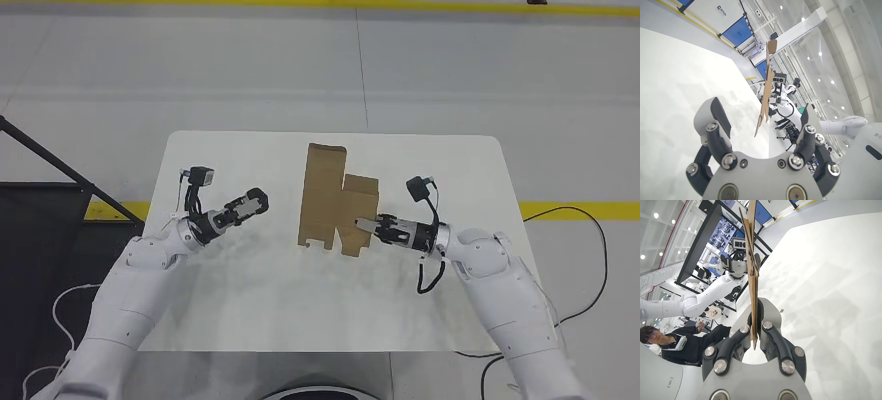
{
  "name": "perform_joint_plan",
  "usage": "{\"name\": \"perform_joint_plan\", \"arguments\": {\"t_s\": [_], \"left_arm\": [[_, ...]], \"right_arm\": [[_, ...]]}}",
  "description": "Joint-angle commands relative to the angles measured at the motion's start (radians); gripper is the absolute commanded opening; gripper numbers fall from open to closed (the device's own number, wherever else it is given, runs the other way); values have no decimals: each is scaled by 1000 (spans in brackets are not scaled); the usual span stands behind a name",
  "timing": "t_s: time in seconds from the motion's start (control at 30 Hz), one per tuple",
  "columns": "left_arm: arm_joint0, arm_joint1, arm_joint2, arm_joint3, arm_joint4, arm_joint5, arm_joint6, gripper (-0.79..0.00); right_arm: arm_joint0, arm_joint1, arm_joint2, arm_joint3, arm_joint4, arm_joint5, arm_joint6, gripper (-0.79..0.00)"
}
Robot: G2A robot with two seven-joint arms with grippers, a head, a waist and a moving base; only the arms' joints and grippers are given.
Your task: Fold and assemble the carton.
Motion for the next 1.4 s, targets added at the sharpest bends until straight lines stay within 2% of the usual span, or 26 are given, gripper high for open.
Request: {"name": "perform_joint_plan", "arguments": {"t_s": [0.0,0.1,0.23,0.37,0.5,0.67,0.87,1.03,1.1,1.17,1.2,1.27,1.33,1.37], "left_arm": [[0,0,0,0,0,0,0,0],[0,0,0,0,0,0,0,0],[6,-5,22,-43,25,39,34,0],[-18,-15,66,-49,-20,38,2,0],[-61,-26,109,-21,-22,14,-14,0],[-98,-37,167,2,60,-36,36,0],[-119,-43,217,43,145,-112,112,0],[-123,-44,236,35,132,-115,115,0],[-123,-43,239,30,136,-115,115,-46],[-123,-43,242,24,137,-115,115,-120],[-123,-43,243,22,138,-115,115,-182],[-123,-44,247,20,140,-115,115,-422],[-123,-44,254,20,142,-115,115,-579],[-123,-44,257,22,143,-115,115,-708]], "right_arm": [[0,0,0,0,0,0,0,-785],[0,0,0,0,0,0,0,-785],[-5,0,0,-6,-5,8,-11,-785],[-27,3,-3,-45,-39,27,-45,-785],[-34,8,-4,-58,-41,33,-47,-785],[-36,13,-2,-64,-43,30,-46,-785],[-29,17,-6,-56,-20,18,-42,-785],[-16,19,-20,-44,9,8,-16,-785],[-11,19,-26,-38,26,0,-5,-785],[-4,20,-31,-32,36,-3,3,-785],[-1,20,-34,-29,39,-4,5,-785],[4,20,-39,-25,44,-3,9,-785],[8,21,-44,-21,47,-2,10,-785],[10,21,-46,-20,48,-1,10,-785]]}}
